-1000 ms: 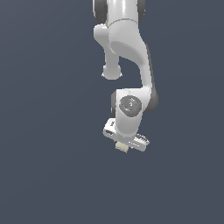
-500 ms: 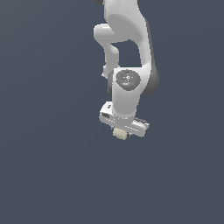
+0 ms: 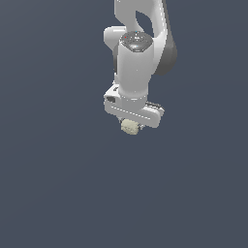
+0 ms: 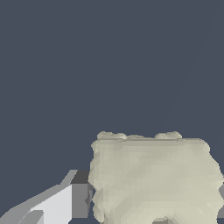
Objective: Pick up the object and move it to a goal position.
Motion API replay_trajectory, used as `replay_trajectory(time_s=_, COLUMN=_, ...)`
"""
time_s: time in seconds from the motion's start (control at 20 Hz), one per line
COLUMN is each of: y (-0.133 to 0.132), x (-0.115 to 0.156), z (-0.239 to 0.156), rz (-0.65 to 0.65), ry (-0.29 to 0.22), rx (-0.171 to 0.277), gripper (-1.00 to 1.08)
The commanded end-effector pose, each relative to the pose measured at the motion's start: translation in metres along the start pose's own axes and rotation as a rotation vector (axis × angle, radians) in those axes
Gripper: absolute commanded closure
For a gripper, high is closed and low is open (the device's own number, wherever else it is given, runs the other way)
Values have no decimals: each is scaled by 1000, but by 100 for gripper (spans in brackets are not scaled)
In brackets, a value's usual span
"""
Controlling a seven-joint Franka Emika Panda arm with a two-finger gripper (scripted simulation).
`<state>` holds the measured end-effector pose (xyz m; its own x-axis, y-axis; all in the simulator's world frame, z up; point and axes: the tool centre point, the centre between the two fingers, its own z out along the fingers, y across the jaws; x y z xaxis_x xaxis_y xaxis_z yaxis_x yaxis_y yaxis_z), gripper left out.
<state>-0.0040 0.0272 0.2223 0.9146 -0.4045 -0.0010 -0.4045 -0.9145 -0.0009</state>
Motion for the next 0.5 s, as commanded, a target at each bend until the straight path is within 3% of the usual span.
replay_trajectory(time_s=0.0, y=9, x=-9, z=-23, rz=0, ry=0, rx=0, gripper=108)
replay_trajectory(time_s=0.45, y=42, x=-45, z=-115, rz=0, ry=0, rx=0, gripper=108)
